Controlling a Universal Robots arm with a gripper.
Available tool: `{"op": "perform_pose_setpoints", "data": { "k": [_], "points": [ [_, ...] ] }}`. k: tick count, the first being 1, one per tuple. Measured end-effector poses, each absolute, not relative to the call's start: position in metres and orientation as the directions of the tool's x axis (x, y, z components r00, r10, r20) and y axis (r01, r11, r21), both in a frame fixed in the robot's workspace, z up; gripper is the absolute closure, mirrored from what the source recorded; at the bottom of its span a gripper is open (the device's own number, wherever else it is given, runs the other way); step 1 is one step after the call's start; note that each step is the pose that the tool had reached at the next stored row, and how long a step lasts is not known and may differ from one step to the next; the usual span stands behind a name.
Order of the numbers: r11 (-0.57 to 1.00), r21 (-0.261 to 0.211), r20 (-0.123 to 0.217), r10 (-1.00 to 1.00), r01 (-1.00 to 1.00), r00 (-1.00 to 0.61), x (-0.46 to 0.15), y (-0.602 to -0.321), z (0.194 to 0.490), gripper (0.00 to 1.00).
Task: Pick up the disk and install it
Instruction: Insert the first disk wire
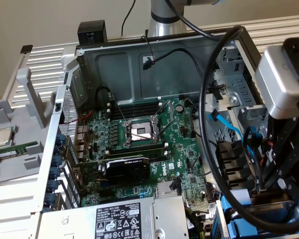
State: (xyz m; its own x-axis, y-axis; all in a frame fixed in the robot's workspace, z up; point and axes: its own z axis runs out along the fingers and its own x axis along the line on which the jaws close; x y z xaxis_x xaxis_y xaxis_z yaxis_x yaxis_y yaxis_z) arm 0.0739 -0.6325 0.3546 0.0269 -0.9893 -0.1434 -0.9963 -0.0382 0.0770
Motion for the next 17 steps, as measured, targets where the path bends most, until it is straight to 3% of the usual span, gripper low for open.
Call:
{"op": "perform_pose_setpoints", "data": {
  "k": [17],
  "points": [
    [-0.035,0.071,-0.143,-0.989,-0.997,0.024,0.0712,-0.6324,0.3524,0.84]
  ]
}}
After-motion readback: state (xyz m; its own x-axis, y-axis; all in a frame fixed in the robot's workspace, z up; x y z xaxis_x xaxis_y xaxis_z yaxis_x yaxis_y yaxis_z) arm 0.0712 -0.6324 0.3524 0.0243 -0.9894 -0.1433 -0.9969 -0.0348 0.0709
